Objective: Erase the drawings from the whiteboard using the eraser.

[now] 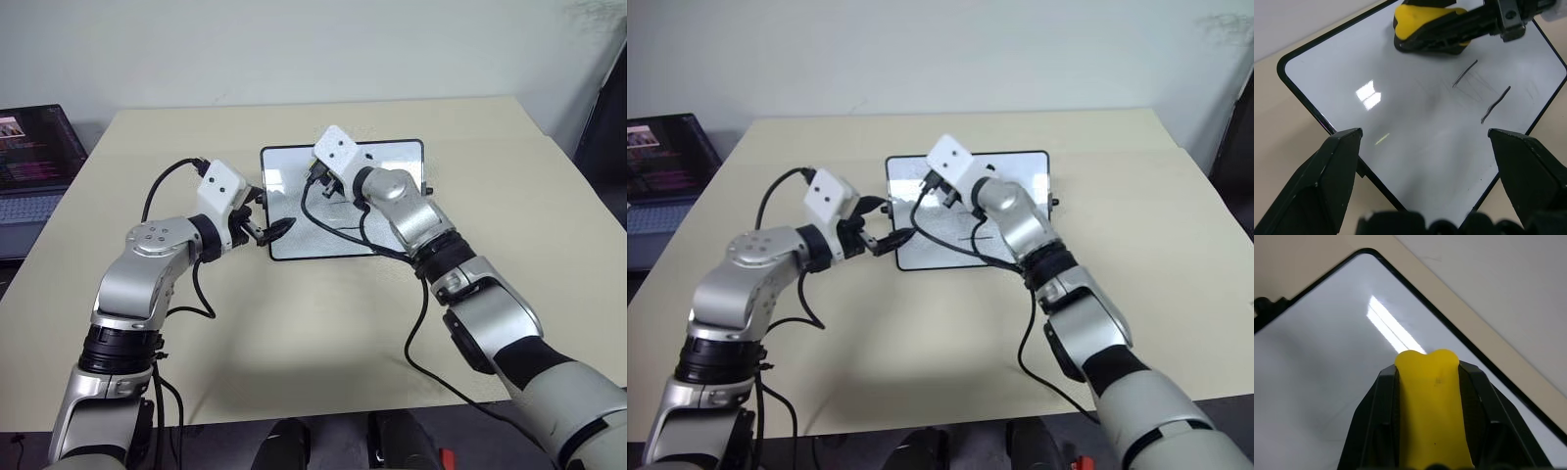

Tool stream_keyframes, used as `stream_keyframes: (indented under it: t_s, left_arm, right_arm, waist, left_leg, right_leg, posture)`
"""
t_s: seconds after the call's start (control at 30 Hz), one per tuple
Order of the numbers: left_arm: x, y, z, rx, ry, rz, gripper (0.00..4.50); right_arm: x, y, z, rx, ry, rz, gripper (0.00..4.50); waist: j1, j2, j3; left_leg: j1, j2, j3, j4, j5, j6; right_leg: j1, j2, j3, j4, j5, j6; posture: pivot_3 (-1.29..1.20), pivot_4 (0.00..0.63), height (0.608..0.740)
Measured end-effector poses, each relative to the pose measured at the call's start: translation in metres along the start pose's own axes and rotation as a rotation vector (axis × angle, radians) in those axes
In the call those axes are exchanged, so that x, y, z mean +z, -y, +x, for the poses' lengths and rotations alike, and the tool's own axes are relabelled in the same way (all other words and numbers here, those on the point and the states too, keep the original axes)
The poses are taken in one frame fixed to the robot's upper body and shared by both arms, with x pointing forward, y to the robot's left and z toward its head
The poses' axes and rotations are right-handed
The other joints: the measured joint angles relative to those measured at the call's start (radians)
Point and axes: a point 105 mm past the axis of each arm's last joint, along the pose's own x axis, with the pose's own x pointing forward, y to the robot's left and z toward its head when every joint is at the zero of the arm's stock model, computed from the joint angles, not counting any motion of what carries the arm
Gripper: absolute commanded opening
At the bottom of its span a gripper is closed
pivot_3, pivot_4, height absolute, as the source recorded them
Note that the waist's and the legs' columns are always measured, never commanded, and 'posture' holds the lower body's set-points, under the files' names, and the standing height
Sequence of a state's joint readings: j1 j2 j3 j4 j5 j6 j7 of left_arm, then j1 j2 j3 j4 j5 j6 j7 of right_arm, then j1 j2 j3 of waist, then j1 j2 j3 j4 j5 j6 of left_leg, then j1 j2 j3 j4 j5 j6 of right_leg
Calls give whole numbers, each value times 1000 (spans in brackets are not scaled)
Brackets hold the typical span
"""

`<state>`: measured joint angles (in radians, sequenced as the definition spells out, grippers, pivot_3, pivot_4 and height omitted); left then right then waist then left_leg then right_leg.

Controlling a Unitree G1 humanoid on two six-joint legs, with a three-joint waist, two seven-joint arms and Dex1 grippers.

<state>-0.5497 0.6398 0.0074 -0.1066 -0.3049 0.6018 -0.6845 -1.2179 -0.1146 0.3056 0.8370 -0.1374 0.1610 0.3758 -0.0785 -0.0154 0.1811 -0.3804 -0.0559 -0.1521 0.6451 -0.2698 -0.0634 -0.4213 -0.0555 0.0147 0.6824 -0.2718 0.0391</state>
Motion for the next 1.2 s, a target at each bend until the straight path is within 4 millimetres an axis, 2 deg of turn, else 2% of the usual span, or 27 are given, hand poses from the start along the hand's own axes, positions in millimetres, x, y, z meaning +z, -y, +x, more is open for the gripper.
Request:
stream_keyframes:
  t_s: [0.23, 0.43, 0.63, 0.83, 1.2]
  left_arm:
    - [-1, 0, 0, 0, -2, -1, 4500]
    - [-1, 1, 1, -2, 0, 0, 4500]
    - [-1, 0, 1, 2, 4, 8, 4500]
    - [-1, 0, 1, 1, 5, 8, 4500]
    - [-1, 3, 3, -6, 11, 1, 4500]
  right_arm:
    - [-9, 8, -5, 13, -7, -56, 1281]
    - [-7, -12, -2, 67, 5, -19, 1281]
    - [-6, -17, 0, 72, 2, -15, 1280]
    - [-9, -15, 0, 68, -11, -27, 1279]
    - [-29, -6, -11, 67, -54, -31, 1279]
  waist:
    - [-1, 0, 0]
    - [-8, 0, -1]
    - [-8, 0, -1]
    - [-6, 0, -1]
    - [4, -2, -2]
  left_leg:
    - [1, 0, 0, 1, 0, 0]
    - [2, 0, 2, 1, 0, 0]
    - [2, 0, 2, 1, 0, 0]
    - [2, 0, 2, 2, 0, 0]
    - [6, -1, 2, 3, 1, 1]
  right_leg:
    - [0, 0, 0, 2, 0, 0]
    - [0, 0, 2, 4, 1, 0]
    - [-1, 0, 2, 5, 1, 0]
    - [-1, 0, 2, 6, 1, 0]
    - [2, 0, 2, 11, 1, 0]
  posture:
    - [0, 150, 740]
    - [0, 150, 740]
    - [0, 150, 740]
    - [0, 150, 740]
    - [0, 150, 740]
